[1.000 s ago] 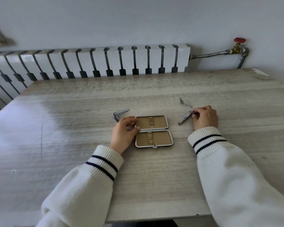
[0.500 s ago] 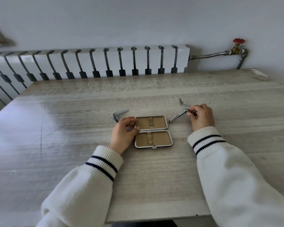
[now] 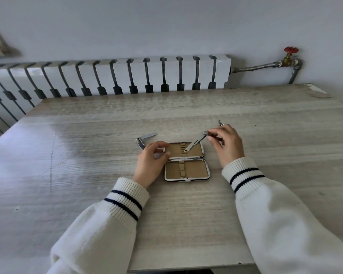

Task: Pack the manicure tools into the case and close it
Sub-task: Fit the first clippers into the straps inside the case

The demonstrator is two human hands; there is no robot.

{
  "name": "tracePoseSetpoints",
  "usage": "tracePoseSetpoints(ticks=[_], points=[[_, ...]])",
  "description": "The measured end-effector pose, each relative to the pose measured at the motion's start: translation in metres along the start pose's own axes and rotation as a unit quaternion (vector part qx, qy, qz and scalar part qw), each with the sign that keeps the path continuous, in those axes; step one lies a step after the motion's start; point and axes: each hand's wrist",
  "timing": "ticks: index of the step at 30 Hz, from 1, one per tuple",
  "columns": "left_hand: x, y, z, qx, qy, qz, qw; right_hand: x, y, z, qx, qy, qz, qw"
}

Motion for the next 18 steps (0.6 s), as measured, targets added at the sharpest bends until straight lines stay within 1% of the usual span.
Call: tracePoseSetpoints(ticks=[3,7,18], points=[[0.000,0.000,0.001,0.000,0.017,-0.002,1.000,-0.005,0.005,-0.008,0.020,0.000,-0.030,0.999],[-0.001,0.001,0.001,0.001,0.030,-0.013,0.999,-0.010,0.009,-0.013,0.031,0.009,-0.046,0.998],[0.000,0.002,0.002,0.019,0.028,-0.019,0.999,-0.014,0.009,-0.015,0.021,0.011,-0.036,0.999]])
Point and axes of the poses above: each hand's wrist, its own y-axis away from the middle knuckle, its own x-axis out of the back of the hand, z = x × y, and after that the axes turned 8 degrees about z, right-handed
